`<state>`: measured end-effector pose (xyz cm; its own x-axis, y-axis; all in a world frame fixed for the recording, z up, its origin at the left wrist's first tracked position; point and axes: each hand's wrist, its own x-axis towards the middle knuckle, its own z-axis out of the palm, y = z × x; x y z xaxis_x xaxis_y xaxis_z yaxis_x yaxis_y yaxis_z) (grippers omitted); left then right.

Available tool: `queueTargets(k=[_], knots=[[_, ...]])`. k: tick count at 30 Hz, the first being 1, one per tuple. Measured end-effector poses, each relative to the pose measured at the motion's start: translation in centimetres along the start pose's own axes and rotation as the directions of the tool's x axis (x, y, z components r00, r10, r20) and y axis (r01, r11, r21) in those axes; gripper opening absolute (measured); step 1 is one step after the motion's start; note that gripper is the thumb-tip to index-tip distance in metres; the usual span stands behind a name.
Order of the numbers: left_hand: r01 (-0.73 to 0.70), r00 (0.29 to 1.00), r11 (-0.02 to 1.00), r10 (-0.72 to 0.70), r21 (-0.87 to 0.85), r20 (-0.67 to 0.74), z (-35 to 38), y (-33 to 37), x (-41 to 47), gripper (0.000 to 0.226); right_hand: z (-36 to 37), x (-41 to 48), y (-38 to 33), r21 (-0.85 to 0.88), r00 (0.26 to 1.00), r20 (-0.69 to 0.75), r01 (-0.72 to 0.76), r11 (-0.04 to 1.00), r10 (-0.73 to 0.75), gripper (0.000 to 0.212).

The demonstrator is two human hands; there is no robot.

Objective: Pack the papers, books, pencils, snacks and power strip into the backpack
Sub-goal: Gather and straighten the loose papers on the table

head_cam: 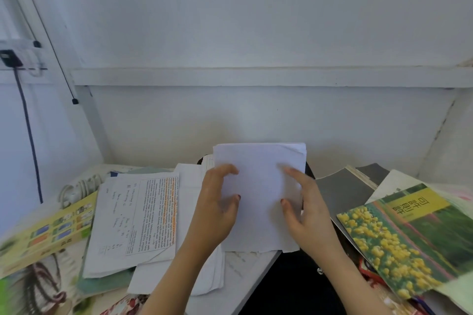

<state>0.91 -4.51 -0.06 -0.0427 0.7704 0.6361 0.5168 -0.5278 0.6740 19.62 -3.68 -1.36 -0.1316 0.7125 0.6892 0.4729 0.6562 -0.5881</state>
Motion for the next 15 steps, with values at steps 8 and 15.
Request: queueTargets(k=[8,15], knots=[[0.064,0.998,0.997,-0.064,0.054,0.001,0.4,-1.0,-2.9,0.057,0.9,-1.9,1.0,-0.001,0.997,0.022,-0.078,0.997,0.078,0.047],[0.091,0.995,0.985,-0.095,0.149,0.019,-0.8,-1.7,-4.2,0.063,3.1,-1.8,0.9,-0.015,0.996,0.062,-0.057,0.998,0.058,0.033]])
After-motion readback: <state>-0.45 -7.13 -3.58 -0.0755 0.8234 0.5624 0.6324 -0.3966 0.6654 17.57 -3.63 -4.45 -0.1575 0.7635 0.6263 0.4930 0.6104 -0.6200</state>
